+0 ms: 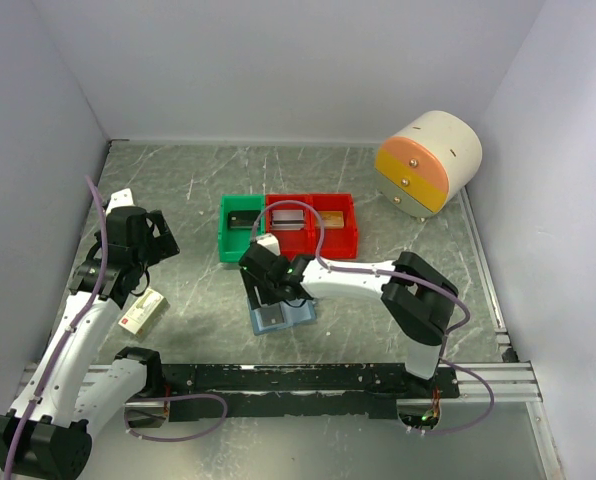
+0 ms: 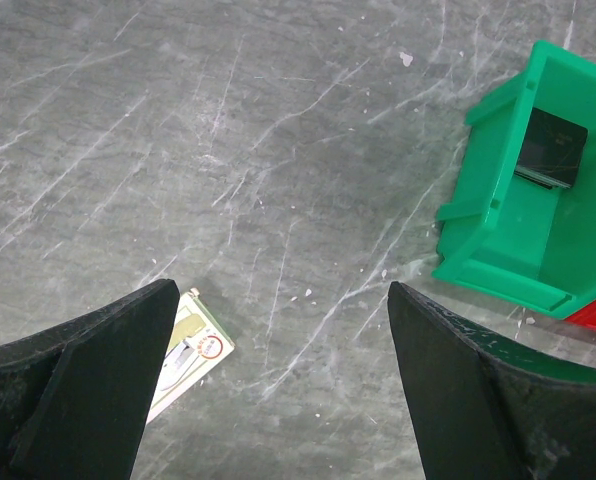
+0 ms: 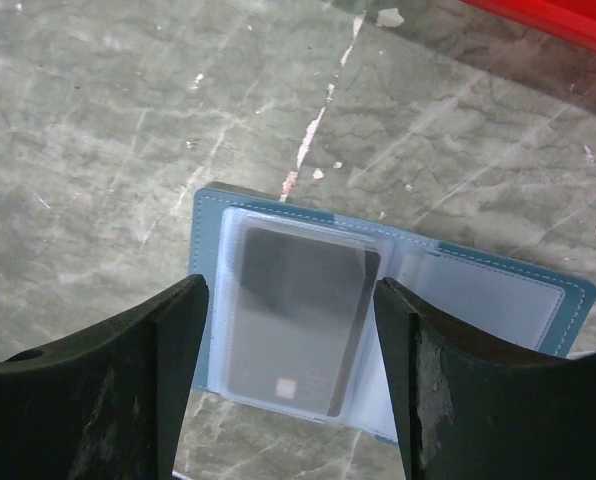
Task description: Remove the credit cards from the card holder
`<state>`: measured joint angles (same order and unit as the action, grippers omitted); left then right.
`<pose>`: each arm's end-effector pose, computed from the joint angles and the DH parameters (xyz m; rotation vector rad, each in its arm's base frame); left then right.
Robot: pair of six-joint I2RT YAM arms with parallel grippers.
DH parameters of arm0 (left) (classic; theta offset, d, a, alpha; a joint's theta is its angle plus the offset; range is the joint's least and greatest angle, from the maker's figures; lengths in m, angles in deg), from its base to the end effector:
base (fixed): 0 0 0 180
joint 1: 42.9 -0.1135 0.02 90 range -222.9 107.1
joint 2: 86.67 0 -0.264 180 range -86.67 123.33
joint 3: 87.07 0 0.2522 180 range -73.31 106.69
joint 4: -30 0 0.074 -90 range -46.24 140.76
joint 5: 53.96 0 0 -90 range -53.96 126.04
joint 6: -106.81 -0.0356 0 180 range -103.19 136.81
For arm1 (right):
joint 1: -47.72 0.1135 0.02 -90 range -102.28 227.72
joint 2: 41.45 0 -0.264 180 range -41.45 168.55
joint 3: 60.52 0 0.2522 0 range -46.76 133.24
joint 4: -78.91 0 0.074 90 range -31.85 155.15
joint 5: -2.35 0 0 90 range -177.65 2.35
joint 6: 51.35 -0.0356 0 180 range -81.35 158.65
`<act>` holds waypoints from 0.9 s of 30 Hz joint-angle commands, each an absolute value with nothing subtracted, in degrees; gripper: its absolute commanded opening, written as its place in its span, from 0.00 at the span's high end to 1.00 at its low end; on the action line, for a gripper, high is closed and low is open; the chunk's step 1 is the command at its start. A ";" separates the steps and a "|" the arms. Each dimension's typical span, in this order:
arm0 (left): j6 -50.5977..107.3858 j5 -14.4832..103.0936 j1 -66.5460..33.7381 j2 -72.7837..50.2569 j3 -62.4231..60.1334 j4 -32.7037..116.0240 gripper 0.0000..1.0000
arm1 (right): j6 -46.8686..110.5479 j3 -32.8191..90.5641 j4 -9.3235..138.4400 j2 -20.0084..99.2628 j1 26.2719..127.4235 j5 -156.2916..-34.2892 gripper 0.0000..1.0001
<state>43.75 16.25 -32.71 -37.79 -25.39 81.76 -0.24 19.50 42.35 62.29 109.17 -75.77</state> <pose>0.1753 -0.0193 0.3007 -0.5009 2.1464 0.0294 0.1821 0.3194 0.1740 -0.4434 2.5942 0.3607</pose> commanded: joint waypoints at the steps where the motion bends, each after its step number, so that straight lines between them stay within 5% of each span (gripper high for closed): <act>1: 42.83 17.19 -33.24 -37.89 -24.84 81.29 0.02 | -1.32 20.71 41.56 61.31 110.09 -73.33 0.32; 27: 42.59 17.71 -33.24 -37.80 -24.82 81.21 0.03 | -0.02 13.53 50.53 61.91 106.69 -82.74 0.40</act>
<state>43.56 16.73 -32.71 -37.79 -25.39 81.76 -0.13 17.44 45.84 62.97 108.01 -78.22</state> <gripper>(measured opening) 0.973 0.616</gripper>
